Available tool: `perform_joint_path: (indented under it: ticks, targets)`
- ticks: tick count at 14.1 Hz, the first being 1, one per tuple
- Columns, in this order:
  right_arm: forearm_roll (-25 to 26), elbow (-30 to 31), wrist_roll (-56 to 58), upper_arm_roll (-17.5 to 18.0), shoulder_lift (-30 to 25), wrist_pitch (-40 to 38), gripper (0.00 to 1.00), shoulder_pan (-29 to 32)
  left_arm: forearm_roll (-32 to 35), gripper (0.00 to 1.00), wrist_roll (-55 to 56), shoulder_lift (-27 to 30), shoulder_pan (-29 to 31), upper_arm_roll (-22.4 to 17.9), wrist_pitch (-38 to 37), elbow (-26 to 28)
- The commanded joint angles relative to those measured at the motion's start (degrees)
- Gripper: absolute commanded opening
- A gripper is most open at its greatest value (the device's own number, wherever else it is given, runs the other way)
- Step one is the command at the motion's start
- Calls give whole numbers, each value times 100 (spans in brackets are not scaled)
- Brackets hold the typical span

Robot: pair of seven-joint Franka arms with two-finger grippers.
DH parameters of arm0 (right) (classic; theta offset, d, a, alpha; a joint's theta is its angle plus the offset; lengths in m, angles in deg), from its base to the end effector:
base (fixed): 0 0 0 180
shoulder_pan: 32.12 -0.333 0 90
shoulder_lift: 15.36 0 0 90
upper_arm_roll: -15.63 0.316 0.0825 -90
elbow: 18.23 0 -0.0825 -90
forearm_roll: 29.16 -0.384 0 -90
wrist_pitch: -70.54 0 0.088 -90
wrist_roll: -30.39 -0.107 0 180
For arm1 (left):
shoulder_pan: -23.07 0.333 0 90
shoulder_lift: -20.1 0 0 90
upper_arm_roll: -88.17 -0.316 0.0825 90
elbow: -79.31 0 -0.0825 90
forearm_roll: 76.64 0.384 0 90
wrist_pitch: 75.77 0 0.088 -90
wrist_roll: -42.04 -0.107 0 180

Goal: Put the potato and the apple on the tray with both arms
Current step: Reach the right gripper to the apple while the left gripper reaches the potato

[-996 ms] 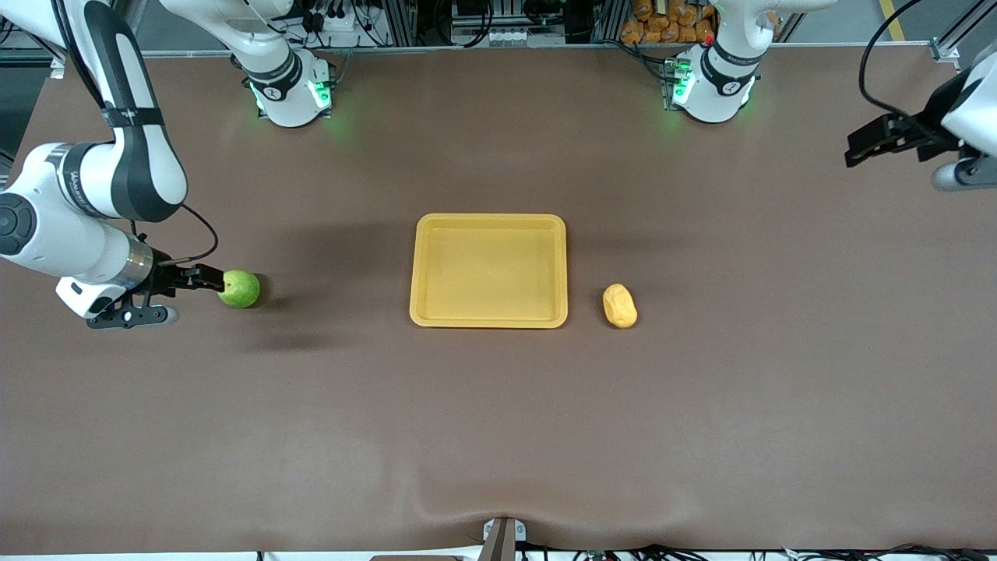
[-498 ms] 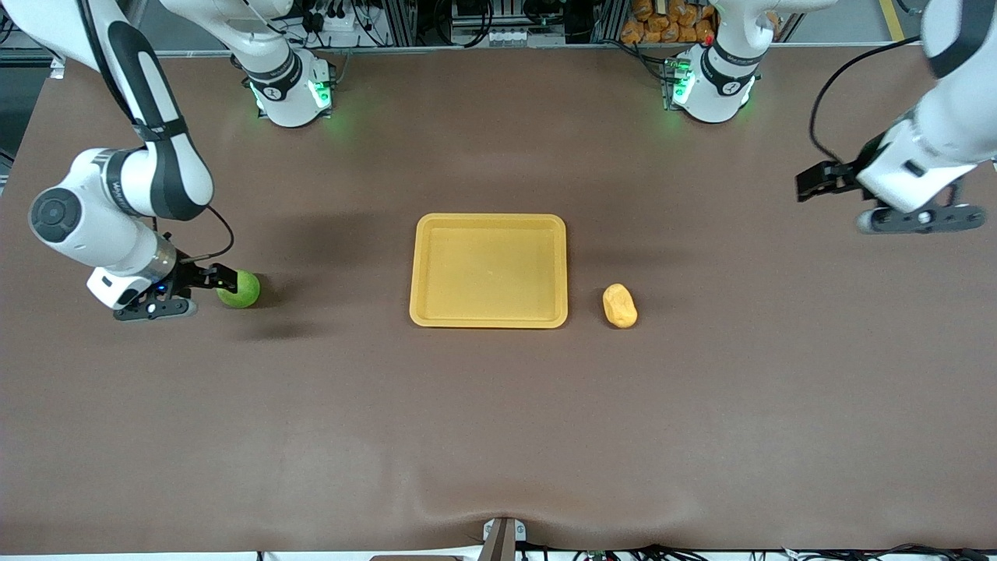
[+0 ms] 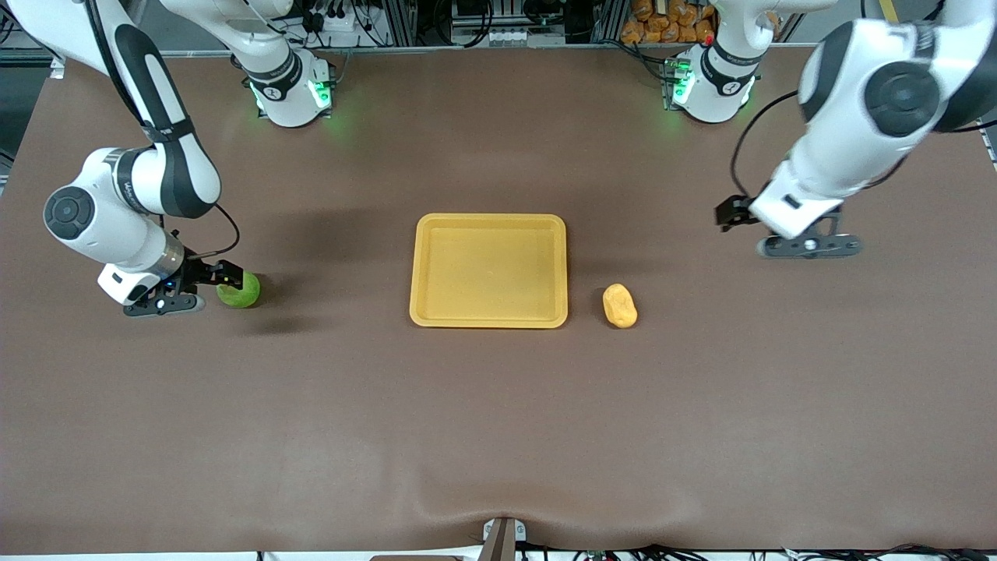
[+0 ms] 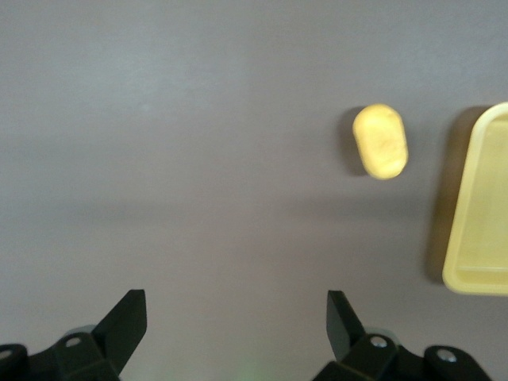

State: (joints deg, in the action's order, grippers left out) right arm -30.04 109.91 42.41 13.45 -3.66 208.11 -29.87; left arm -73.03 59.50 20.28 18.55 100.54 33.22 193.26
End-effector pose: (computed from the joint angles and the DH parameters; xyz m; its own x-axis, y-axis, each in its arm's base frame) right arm 0.5377 -0.0416 0.2751 0.9919 0.1214 -0.0381 0.1211 -0.9926 -0.0104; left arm 0.5228 -0.1541 0.4561 0.9980 -0.0105 -0.0626 -0.0155 -0.9966 -0.0808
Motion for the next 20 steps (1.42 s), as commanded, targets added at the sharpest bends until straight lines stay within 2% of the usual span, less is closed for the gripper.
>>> perform_joint_path:
  ticks: [1,3,6,17,20]
  targets:
    - [123,149,46,34,-80,59,100,74,61,100,388,-508,4,134,411,5]
    - [123,149,46,34,-27,77,100,74,296,100,1020,-991,-14,274,866,14]
    - [123,298,46,33,25,331,100,118,816,100,1961,-1414,-251,328,1246,-30]
    - [114,351,28,34,403,578,100,241,834,100,3017,-2636,-269,345,3398,-12]
    - [114,360,19,34,517,657,100,276,834,100,3150,-2865,-269,337,3759,-12]
